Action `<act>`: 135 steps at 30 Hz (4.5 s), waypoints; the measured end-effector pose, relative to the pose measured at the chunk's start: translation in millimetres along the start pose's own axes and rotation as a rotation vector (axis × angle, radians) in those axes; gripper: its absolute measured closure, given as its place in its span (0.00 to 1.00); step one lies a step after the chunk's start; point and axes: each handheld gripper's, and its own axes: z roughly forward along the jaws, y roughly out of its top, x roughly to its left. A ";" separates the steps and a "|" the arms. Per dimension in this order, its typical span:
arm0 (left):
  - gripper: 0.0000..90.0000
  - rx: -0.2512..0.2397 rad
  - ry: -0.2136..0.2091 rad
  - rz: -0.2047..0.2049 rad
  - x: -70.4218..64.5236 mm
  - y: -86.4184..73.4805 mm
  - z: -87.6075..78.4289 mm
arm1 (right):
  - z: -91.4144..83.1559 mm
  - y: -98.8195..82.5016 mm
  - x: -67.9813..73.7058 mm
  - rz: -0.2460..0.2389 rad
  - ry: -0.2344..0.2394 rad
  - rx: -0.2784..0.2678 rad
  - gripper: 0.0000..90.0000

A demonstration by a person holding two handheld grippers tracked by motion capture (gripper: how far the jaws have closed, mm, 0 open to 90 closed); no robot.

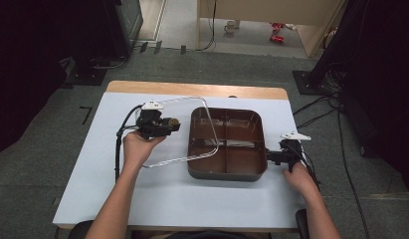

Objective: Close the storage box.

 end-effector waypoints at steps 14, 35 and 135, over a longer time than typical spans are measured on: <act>0.66 0.037 -0.035 0.060 -34.6 17.8 40.7 | 0.1 0.0 -0.1 0.000 0.000 -0.001 0.11; 0.66 0.085 -0.106 0.135 -88.8 31.6 99.4 | -0.1 -0.1 -0.3 -0.002 0.001 0.000 0.11; 0.32 -0.021 0.014 -0.029 -42.3 -91.1 -22.5 | 0.1 0.0 -0.2 0.000 0.001 0.000 0.11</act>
